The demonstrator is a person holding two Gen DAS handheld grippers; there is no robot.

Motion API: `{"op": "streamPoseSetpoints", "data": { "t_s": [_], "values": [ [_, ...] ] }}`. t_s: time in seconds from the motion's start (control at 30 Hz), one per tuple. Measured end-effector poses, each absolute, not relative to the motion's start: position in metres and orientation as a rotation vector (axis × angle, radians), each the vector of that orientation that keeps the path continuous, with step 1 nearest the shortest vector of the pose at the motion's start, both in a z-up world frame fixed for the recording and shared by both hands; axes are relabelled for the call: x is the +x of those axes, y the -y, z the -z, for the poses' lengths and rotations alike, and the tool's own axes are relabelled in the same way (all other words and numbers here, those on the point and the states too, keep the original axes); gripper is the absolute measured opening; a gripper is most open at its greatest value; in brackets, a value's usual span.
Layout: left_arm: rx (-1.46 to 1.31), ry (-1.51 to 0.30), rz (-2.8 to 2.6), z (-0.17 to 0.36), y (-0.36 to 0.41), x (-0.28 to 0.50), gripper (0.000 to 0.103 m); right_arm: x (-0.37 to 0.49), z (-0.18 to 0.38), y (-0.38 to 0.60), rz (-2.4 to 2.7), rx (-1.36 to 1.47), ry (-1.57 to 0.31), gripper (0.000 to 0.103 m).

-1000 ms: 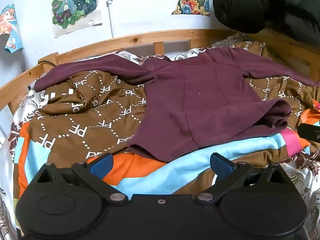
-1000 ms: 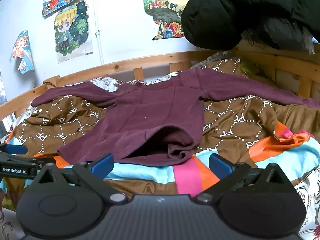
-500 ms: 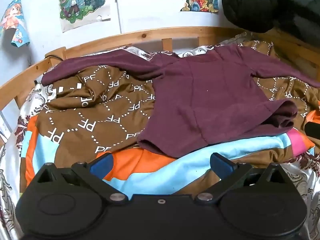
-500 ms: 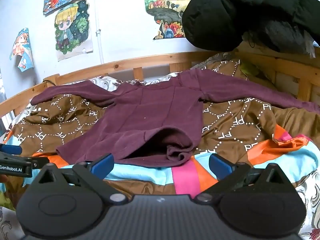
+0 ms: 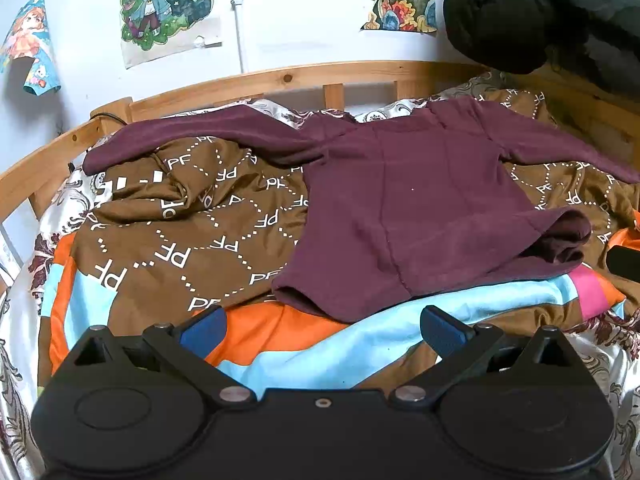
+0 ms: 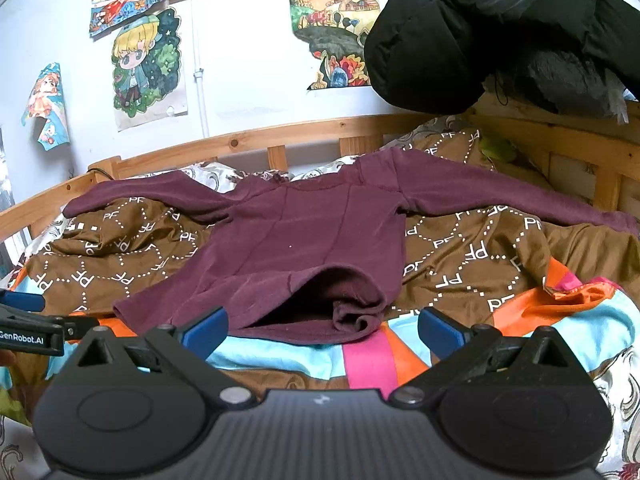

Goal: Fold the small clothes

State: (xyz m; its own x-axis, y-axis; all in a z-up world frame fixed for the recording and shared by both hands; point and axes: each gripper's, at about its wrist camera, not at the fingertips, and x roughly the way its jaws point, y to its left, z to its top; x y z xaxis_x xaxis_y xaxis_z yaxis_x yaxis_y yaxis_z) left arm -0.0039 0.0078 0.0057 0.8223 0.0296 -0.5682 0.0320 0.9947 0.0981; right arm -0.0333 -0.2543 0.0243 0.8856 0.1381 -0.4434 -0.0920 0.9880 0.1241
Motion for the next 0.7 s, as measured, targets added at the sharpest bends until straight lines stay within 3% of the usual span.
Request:
{"op": "streamPoseSetpoints", "data": {
  "t_s": [0.7],
  "values": [
    [0.107,-0.628,0.030,0.0010,-0.0031,0.0039,0.102,-0.0318,-0.0239,0.2567,-0.118,0.114,-0.486,0.103]
  ]
}}
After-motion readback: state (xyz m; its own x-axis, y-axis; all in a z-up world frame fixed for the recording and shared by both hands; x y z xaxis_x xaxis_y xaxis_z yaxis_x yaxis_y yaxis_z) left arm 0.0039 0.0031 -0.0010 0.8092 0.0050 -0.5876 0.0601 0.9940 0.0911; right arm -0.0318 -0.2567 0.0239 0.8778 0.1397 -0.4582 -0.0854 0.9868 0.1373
